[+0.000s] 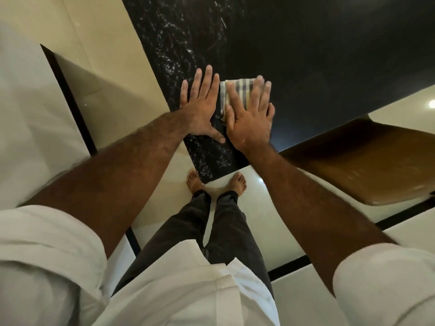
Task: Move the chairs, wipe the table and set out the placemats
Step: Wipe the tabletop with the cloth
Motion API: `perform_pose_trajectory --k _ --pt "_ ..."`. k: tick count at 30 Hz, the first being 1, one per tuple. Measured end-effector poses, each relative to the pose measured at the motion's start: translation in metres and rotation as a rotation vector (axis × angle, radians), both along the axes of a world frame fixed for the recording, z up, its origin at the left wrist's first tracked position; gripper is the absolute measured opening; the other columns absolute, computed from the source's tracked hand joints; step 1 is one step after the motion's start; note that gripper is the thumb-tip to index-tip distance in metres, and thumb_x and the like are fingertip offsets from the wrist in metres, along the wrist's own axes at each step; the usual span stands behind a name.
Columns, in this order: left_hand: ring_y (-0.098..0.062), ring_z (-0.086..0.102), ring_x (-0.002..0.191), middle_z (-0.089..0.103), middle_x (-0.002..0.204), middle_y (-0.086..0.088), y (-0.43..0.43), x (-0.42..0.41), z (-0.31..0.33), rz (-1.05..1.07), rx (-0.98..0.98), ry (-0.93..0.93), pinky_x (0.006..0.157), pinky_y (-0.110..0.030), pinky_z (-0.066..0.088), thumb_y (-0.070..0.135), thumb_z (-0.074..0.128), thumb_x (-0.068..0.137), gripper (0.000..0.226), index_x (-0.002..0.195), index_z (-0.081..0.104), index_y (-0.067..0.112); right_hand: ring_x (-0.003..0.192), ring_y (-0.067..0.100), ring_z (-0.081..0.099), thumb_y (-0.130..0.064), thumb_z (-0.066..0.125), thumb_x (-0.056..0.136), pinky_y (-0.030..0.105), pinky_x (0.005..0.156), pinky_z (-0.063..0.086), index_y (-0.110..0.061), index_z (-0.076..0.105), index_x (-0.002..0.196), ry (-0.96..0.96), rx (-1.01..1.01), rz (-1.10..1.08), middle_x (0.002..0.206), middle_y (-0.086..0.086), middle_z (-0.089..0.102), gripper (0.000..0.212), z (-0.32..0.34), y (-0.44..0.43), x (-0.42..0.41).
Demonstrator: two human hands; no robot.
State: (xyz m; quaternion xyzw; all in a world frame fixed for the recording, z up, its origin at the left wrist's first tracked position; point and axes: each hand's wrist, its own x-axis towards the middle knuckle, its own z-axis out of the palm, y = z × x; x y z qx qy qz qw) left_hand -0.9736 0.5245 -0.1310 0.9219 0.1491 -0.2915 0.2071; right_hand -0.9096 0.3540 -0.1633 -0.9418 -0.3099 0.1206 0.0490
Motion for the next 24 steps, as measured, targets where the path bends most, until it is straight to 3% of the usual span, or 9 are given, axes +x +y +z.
perform_pose_trajectory --k 7,10,12,14,17,21,24 --pt "-0.033 -0.039 0.159 -0.045 0.171 -0.011 0.002 -0.006 0.002 -0.001 -0.014 -0.015 0.13 -0.059 -0.021 0.082 0.093 0.05 0.185 0.165 -0.034 0.013 0.168 0.042 -0.014 -0.061 0.025 0.115 0.07 0.129 0.021 -0.05 0.003 0.173 0.127 -0.013 0.075 0.183 0.013 -0.017 0.063 0.012 -0.046 -0.046" --pt "-0.036 -0.036 0.16 -0.044 0.171 -0.014 -0.009 -0.016 0.006 -0.015 -0.018 -0.061 0.129 -0.062 -0.019 0.099 0.077 0.053 0.18 0.165 -0.033 0.012 0.168 0.038 -0.018 -0.058 0.026 0.116 0.072 0.129 0.015 -0.05 0.005 0.173 0.213 0.068 0.064 0.184 0.005 -0.014 0.062 0.023 -0.056 -0.028" --pt "-0.037 -0.031 0.163 -0.038 0.174 -0.015 -0.032 -0.024 0.004 -0.025 0.02 -0.18 0.131 -0.064 -0.016 0.104 0.058 0.07 0.16 0.169 -0.025 0.009 0.169 0.037 -0.014 -0.055 0.027 0.116 0.072 0.127 0.015 -0.048 0.008 0.174 0.175 0.112 -0.009 0.185 0.004 -0.008 0.061 0.028 -0.062 -0.003" --pt "-0.037 -0.023 0.166 -0.027 0.179 -0.015 -0.063 -0.024 -0.002 -0.012 0.095 -0.311 0.133 -0.064 -0.008 0.088 0.042 0.096 0.123 0.173 -0.011 0.009 0.17 0.036 -0.01 -0.053 0.025 0.117 0.071 0.127 0.018 -0.044 0.01 0.174 0.14 0.104 -0.069 0.185 0.005 -0.004 0.06 0.025 -0.066 0.023" --pt "-0.037 -0.011 0.169 -0.013 0.183 -0.013 -0.101 -0.013 -0.015 0.012 0.191 -0.413 0.135 -0.062 0.002 0.063 0.032 0.111 0.087 0.175 0.001 0.013 0.17 0.036 -0.007 -0.055 0.02 0.116 0.067 0.13 0.02 -0.039 0.014 0.175 0.095 0.033 -0.045 0.185 0.006 -0.002 0.061 0.012 -0.067 0.047" --pt "-0.036 -0.003 0.17 -0.005 0.184 -0.012 -0.122 -0.013 -0.023 0.077 0.215 -0.447 0.135 -0.059 0.008 0.055 0.022 0.115 0.074 0.176 0.006 0.017 0.171 0.034 0.001 -0.052 0.018 0.118 0.058 0.131 0.022 -0.036 0.021 0.175 -0.045 0.027 -0.013 0.185 0.006 0.006 0.059 -0.002 -0.066 0.051" --pt "-0.036 -0.003 0.17 -0.006 0.184 -0.012 -0.134 -0.039 -0.022 0.063 0.196 -0.447 0.134 -0.059 0.008 0.055 0.02 0.116 0.073 0.176 0.005 0.017 0.171 0.027 0.005 -0.051 0.017 0.117 0.053 0.132 0.018 -0.033 0.027 0.174 -0.001 0.184 -0.078 0.184 0.001 0.015 0.061 -0.001 -0.069 0.048"
